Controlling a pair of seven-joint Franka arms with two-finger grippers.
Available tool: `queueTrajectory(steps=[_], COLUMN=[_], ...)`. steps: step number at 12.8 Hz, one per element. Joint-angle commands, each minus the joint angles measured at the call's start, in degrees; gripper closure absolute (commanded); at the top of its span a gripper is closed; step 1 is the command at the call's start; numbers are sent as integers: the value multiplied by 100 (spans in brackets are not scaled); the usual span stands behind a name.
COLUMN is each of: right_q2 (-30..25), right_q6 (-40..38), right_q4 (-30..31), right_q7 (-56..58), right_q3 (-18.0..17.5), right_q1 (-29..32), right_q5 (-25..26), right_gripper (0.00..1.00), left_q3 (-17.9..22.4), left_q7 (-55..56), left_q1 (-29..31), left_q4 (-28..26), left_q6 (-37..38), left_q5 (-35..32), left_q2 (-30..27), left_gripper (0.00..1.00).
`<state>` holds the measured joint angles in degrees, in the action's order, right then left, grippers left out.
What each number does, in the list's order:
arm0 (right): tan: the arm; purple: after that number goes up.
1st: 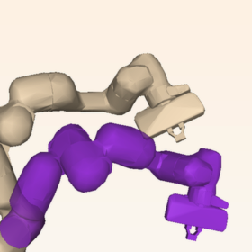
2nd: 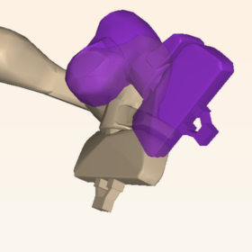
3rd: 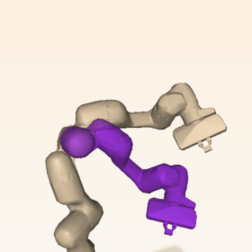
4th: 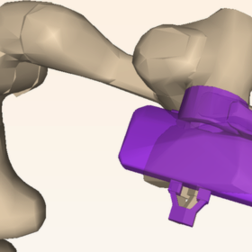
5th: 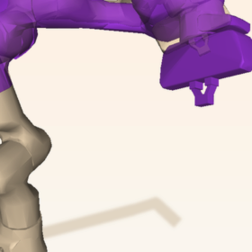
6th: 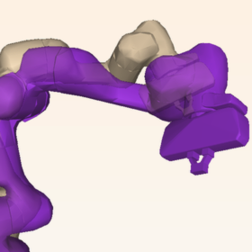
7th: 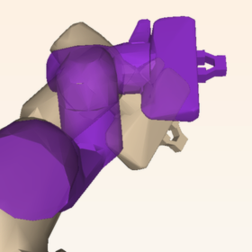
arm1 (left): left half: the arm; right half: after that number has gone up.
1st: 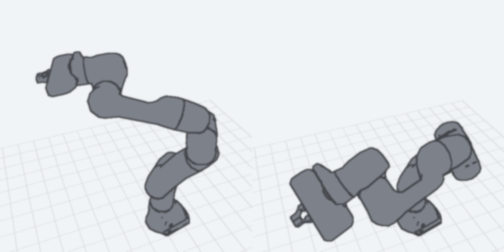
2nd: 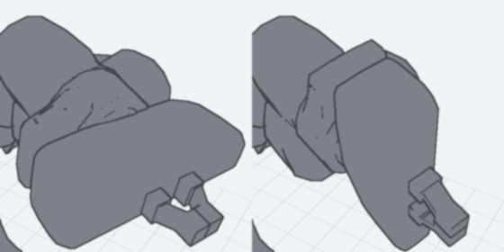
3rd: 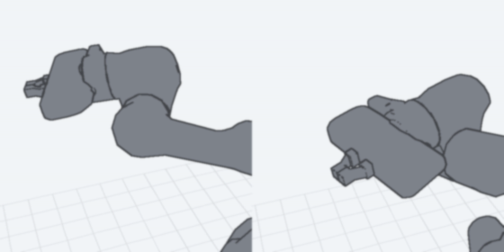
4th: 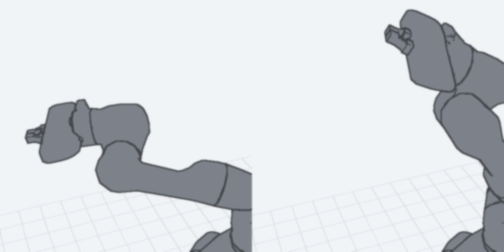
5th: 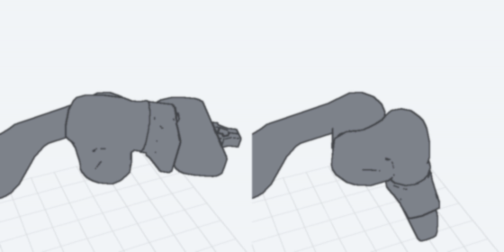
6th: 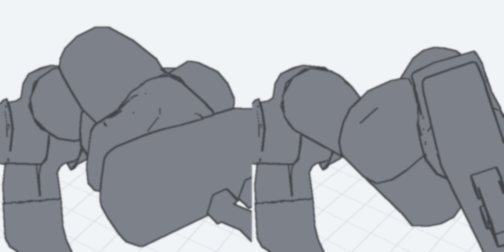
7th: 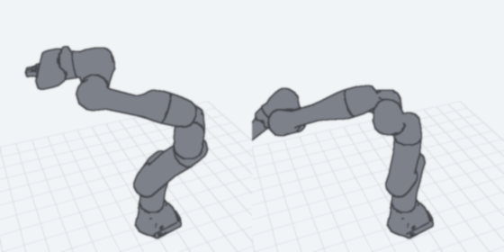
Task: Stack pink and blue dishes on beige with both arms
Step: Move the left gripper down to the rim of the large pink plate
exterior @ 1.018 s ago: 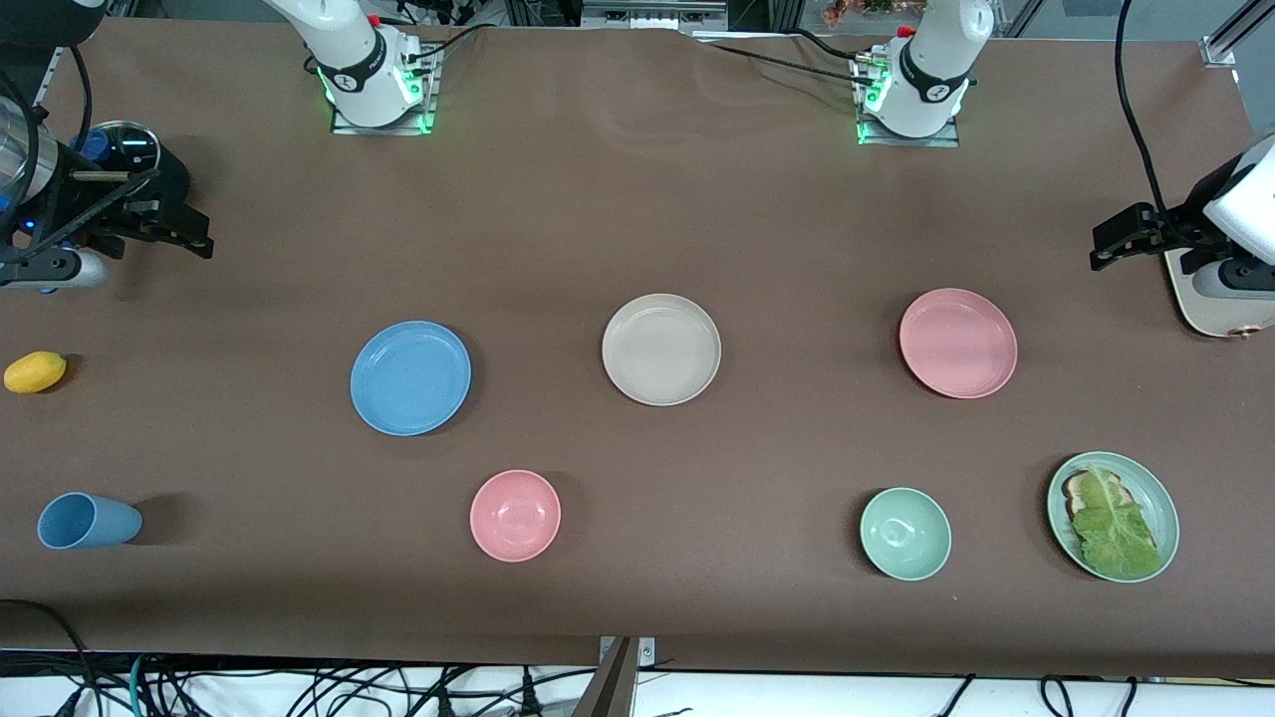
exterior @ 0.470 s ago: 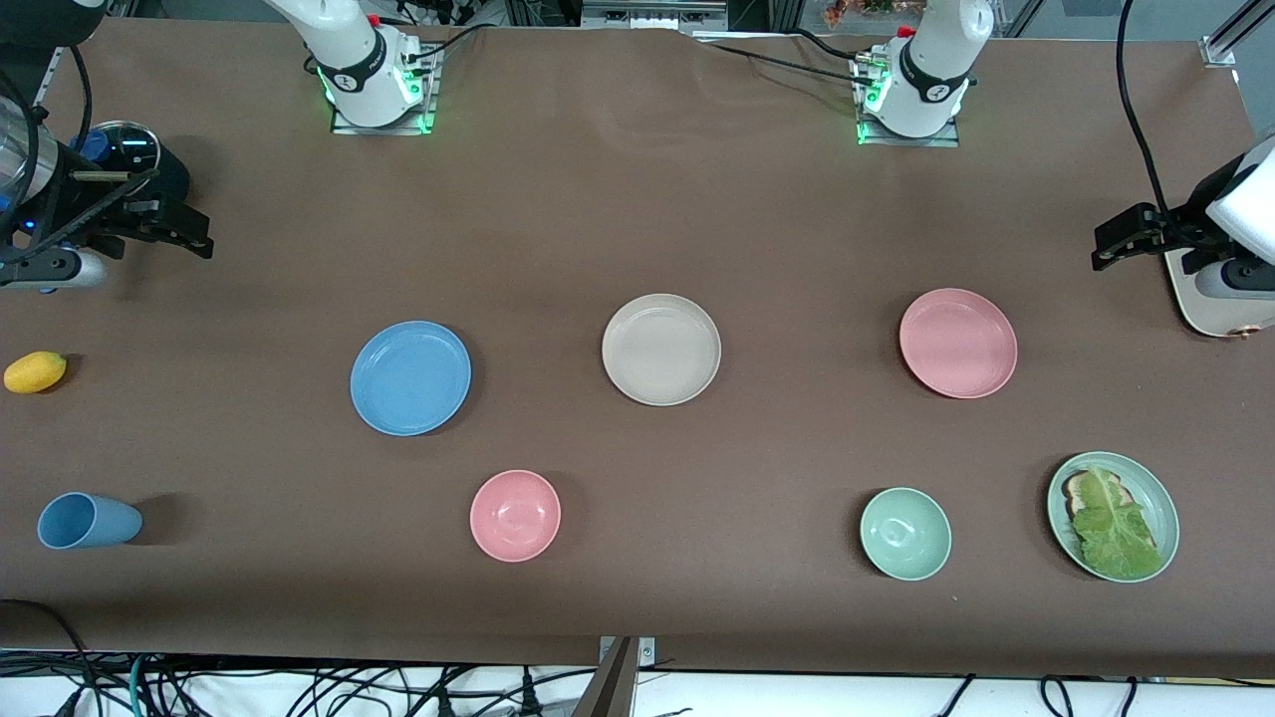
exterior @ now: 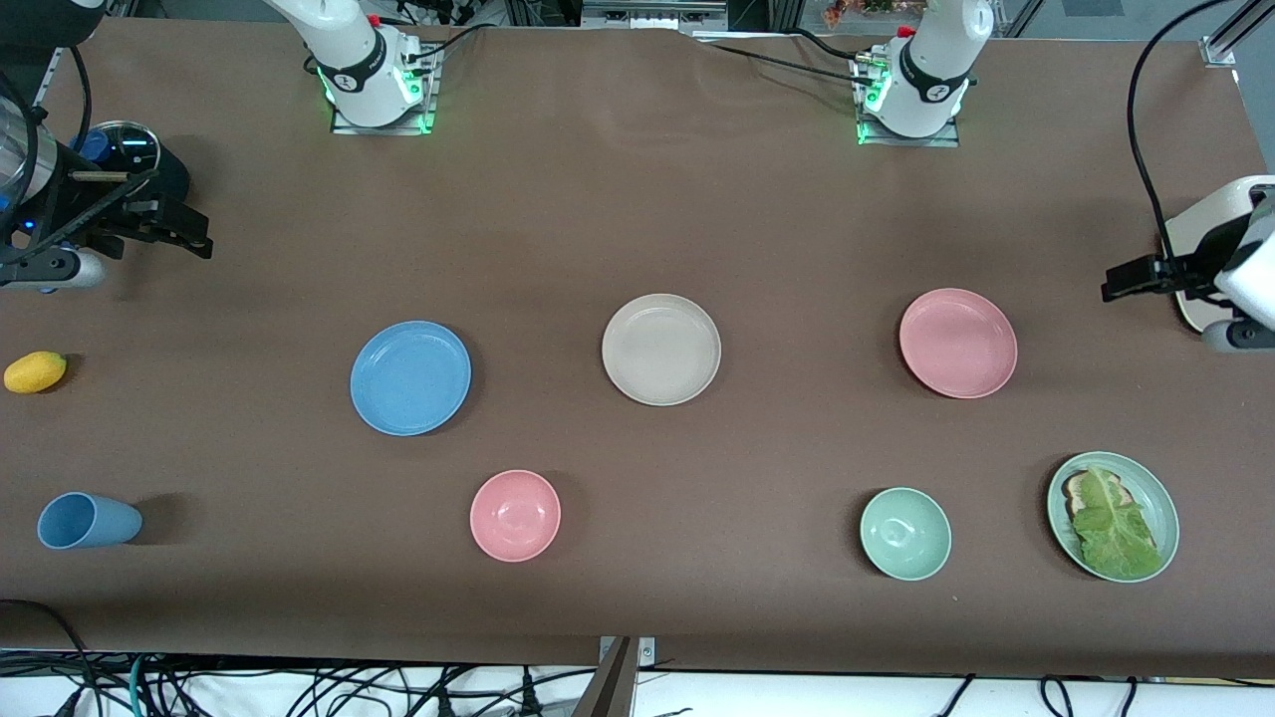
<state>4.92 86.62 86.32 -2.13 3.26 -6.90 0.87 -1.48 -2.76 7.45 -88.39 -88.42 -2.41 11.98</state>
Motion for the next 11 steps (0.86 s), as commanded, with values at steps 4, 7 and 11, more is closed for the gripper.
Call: queueTrajectory(steps=[4,7,11], right_q2=[-8,-8,-8], right_q6=[12,12,21], right_q4=[-19,-19,-19], right_q7=[-51,-51,-51], right_q3=[-1,-1,-1], right_q1=[13,13,13], right_q5=[-16,-16,-16], right_gripper=[0,0,0], left_q3=[-37,-37,-55], left_q7=[-14,-31,-110], left_q1=[178,353,424], left_q4=[524,620,44], left_q6=[70,35,-971], left_q5=[-76,-58,-58], left_q2=[779,1298,1615], left_gripper=[0,0,0])
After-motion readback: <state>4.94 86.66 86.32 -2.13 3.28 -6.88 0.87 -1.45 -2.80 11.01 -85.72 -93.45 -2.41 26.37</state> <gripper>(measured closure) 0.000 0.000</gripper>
